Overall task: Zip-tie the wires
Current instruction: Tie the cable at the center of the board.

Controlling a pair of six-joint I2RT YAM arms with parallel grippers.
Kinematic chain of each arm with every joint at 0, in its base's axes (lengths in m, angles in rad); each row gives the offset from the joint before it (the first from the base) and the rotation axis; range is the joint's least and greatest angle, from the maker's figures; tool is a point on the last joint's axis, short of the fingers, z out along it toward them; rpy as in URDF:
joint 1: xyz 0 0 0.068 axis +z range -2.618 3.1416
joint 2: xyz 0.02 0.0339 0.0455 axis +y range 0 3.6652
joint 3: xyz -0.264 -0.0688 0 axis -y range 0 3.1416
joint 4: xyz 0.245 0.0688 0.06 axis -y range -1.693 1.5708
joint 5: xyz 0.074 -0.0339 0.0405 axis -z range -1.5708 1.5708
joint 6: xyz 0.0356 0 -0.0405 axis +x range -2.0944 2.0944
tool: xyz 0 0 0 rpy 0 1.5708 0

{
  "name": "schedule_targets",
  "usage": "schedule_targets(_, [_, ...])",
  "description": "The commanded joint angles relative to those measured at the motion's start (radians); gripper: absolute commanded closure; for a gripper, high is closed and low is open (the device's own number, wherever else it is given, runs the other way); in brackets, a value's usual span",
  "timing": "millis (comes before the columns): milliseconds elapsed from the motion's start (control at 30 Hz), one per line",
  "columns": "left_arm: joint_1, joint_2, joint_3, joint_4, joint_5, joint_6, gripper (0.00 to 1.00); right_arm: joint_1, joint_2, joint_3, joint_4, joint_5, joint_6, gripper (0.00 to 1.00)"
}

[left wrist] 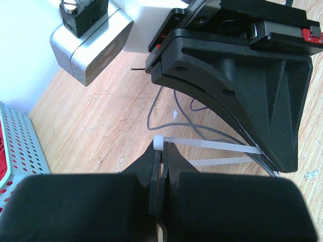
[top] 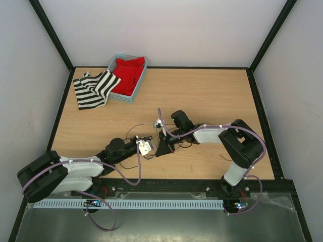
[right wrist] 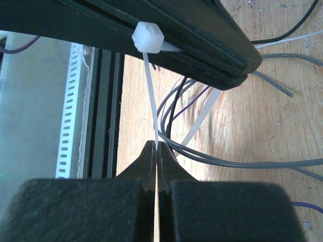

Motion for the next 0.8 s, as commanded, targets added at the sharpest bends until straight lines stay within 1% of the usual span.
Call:
schedule_targets(0, [0.0,-0.007,0.028,0.048,-0.02,-0.001,1.0,-0.003,0.01,-0.018,-0.016,-0.017,-0.015,1.0])
schedule_targets(767, [0.0,0.008,0.027,0.047,-0.01,0.004,1.0,-0.003,0.008,-0.018,0.001,-0.022,-0.001,1.0])
